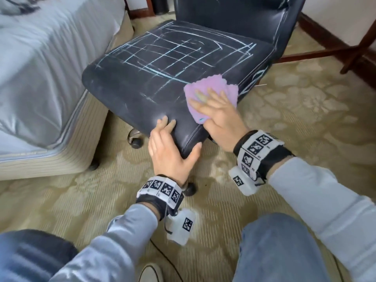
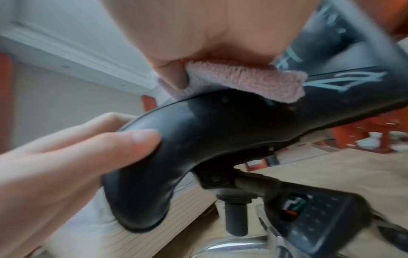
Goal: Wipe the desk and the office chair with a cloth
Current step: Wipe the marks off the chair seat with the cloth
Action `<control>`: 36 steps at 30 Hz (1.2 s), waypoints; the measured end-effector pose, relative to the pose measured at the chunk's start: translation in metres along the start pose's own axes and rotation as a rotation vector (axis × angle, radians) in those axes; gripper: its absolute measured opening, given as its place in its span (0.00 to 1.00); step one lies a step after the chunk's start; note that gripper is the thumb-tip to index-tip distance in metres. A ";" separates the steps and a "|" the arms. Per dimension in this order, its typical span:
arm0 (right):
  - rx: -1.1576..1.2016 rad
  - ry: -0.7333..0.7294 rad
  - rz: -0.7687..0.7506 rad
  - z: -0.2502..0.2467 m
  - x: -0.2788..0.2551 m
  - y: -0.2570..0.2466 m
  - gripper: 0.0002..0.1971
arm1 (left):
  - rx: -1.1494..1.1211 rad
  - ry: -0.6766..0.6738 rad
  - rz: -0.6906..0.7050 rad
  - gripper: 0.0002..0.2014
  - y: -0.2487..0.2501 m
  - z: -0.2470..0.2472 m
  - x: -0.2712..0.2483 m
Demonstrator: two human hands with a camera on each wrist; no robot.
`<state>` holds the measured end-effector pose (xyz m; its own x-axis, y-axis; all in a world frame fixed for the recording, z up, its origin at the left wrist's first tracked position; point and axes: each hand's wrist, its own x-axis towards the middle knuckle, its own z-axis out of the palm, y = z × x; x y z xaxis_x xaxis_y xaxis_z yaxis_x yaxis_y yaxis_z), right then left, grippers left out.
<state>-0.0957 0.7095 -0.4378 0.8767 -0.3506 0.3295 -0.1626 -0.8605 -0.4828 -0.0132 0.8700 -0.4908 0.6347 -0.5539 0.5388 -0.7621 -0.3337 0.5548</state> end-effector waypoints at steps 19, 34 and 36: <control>-0.151 -0.116 0.174 -0.039 0.056 0.015 0.18 | 0.162 -0.062 0.118 0.42 -0.031 -0.011 0.006; -0.334 -0.163 0.151 -0.026 0.058 -0.035 0.20 | 0.113 -0.061 0.127 0.40 -0.034 -0.015 0.005; -0.364 -0.230 0.024 -0.009 0.046 -0.063 0.22 | 0.108 -0.063 0.107 0.39 -0.033 -0.014 0.004</control>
<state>-0.0491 0.7442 -0.3844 0.9419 -0.3164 0.1126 -0.2976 -0.9417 -0.1570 0.0165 0.8896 -0.4981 0.5422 -0.6366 0.5484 -0.8366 -0.3482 0.4229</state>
